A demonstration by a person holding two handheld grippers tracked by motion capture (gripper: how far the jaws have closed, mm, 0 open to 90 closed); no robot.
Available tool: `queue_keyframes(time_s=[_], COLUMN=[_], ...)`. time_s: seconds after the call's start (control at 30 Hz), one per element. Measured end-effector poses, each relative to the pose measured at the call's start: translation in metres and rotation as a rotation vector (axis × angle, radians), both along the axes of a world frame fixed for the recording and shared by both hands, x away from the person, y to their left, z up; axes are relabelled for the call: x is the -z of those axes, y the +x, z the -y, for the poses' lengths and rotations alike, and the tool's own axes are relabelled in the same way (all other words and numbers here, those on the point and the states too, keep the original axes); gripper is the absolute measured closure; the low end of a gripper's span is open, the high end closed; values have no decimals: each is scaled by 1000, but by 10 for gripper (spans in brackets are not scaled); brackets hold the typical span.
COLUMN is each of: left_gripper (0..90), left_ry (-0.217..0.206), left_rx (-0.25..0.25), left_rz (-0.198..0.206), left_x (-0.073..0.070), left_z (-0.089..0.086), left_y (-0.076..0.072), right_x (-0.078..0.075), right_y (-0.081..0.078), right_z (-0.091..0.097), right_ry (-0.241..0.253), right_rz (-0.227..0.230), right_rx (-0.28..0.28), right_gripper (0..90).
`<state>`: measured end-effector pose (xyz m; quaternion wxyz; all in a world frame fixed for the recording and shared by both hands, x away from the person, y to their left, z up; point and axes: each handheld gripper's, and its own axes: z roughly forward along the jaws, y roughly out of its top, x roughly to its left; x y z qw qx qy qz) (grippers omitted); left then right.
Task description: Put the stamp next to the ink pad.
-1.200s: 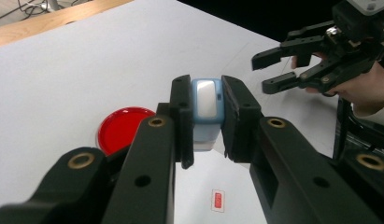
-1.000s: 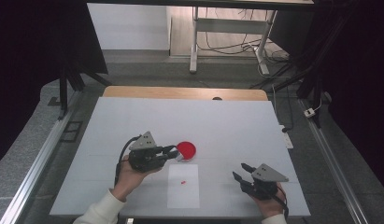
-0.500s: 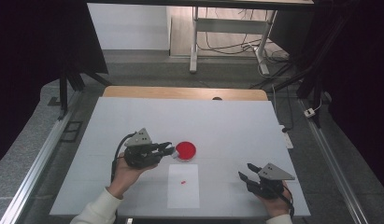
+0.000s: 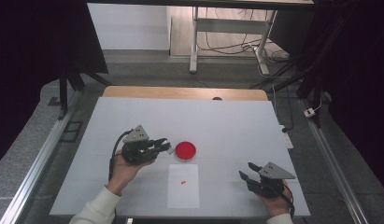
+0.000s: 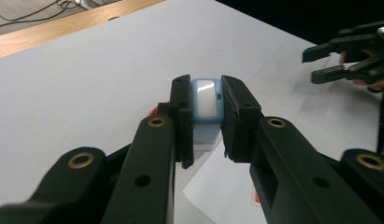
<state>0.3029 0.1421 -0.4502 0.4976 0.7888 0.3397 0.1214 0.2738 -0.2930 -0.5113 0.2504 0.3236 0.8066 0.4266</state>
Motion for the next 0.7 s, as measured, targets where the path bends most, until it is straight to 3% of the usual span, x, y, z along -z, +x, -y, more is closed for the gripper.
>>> queue_keyframes(time_s=[0.7], left_gripper=[756], left_ry=[136], left_rx=[-107], left_rz=[-57], left_x=[36], left_z=[6], left_y=[43], right_x=[3], right_y=[2], right_z=[-3], right_ry=[-17], right_rz=[-9], right_rx=[-6], right_gripper=[484])
